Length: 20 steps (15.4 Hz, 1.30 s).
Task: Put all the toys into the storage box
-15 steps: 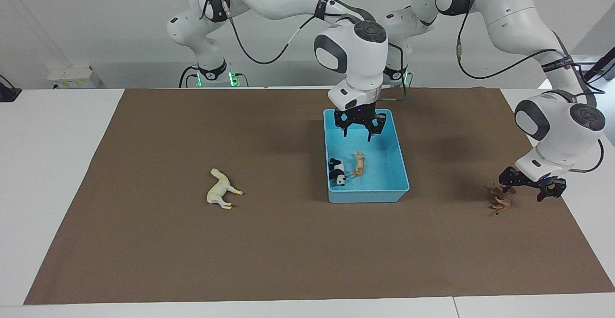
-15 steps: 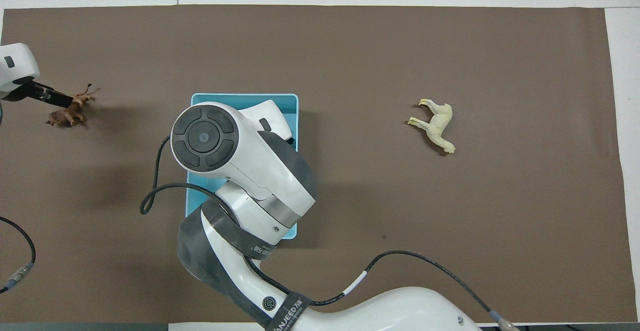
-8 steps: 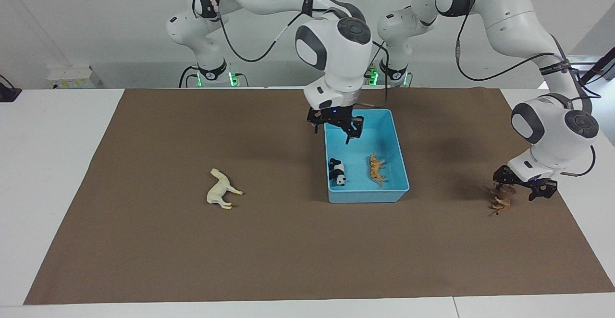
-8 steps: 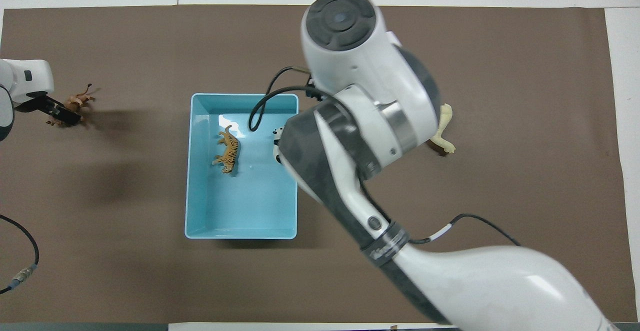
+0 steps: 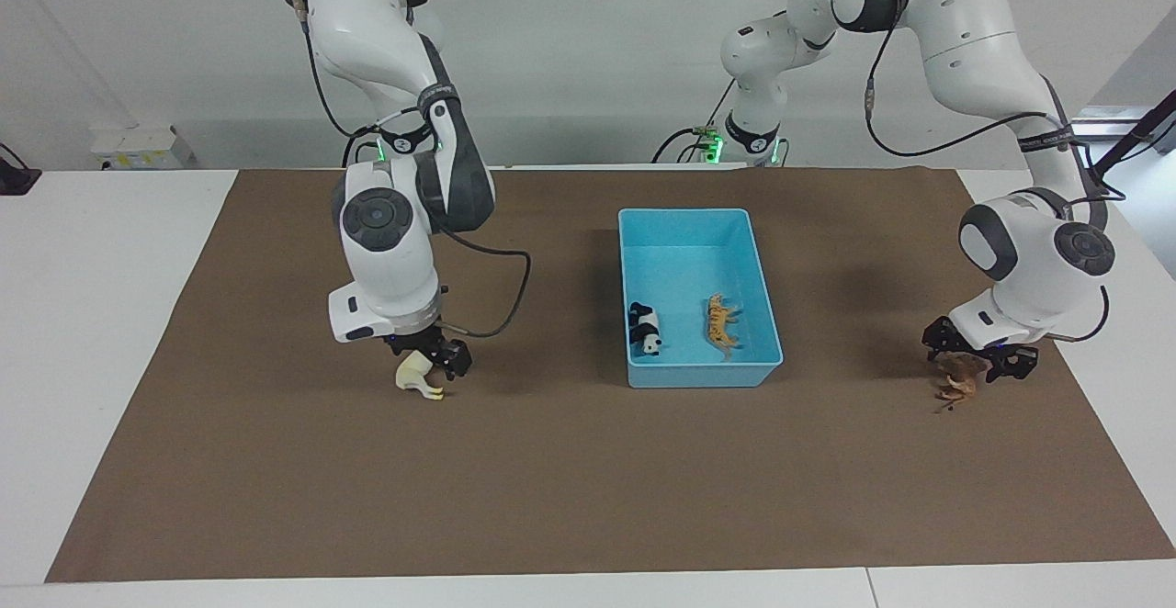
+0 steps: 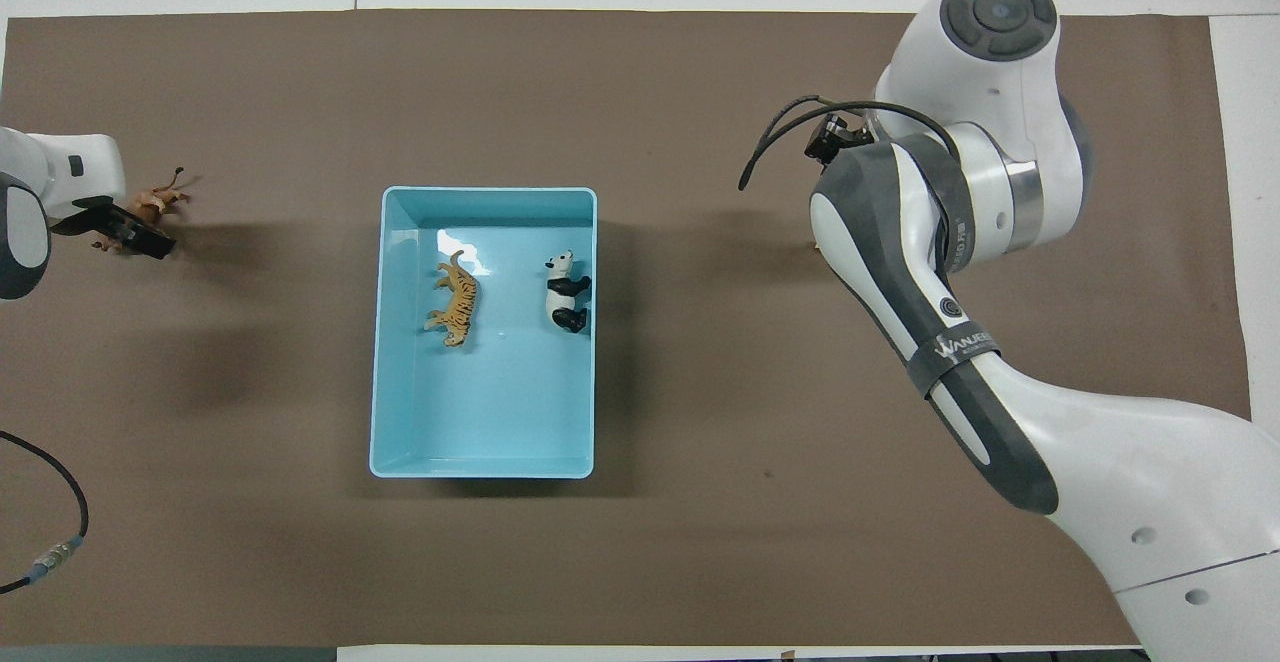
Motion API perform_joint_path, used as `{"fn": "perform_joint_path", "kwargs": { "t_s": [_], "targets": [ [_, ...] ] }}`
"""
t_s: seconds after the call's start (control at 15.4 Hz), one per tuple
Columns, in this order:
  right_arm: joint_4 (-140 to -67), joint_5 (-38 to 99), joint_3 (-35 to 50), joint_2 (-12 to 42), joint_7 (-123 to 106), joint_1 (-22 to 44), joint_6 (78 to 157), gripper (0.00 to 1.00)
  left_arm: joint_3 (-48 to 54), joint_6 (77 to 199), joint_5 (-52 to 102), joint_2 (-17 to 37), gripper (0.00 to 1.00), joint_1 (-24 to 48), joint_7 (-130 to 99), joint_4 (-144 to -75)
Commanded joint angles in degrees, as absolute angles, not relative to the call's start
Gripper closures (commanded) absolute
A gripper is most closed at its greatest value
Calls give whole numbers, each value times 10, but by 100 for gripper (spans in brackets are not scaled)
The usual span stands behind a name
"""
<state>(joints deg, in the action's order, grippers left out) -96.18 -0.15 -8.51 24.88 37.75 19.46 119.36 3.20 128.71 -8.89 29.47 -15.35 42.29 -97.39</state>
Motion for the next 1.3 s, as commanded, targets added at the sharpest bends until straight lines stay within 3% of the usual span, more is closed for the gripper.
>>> {"fn": "perform_joint_path", "kwargs": {
  "t_s": [0.0, 0.07, 0.13, 0.2, 0.39, 0.46, 0.52, 0.58, 0.65, 0.71, 0.97, 1.23],
  "targets": [
    [-1056, -9, -78, 206, 346, 177, 1247, 0, 31, 1308, -99, 281, 0, -155, 427, -998],
    [-1064, -9, -78, 207, 338, 174, 1258, 0, 30, 1317, -99, 280, 0, -156, 427, -1006],
    [-1071, -9, -78, 211, 335, 173, 1271, 0, 31, 1323, -100, 280, 7, -157, 427, -1008],
    [-1082, -9, -78, 212, 335, 173, 1287, 0, 30, 1323, -100, 279, 30, -157, 427, -1009],
    [-1098, -9, -78, 216, 334, 174, 1306, 0, 30, 1321, -99, 279, 69, -159, 427, -1009],
    [-1099, -9, -78, 220, 332, 174, 1315, 0, 31, 1318, -98, 279, 92, -159, 423, -1010],
    [-1106, -9, -78, 222, 332, 175, 1328, 0, 31, 1317, -98, 279, 100, -159, 420, -1009],
    [-1117, -9, -78, 223, 327, 175, 1348, 0, 31, 1311, -96, 279, 100, -157, 416, -1004],
    [-1122, -9, -78, 222, 310, 175, 1356, 45, 31, 1297, -95, 279, 100, -153, 403, -995],
    [-1122, -9, -78, 222, 304, 174, 1356, 99, 31, 1268, -95, 282, 100, -149, 388, -969],
    [-1108, -9, -78, 223, 293, 180, 1343, 100, 31, 1137, -94, 285, 100, -106, 304, -868],
    [-1020, -9, -78, 212, 291, 181, 1200, 100, 37, 1090, -84, 221, 100, -35, 106, -868]
  ]
}}
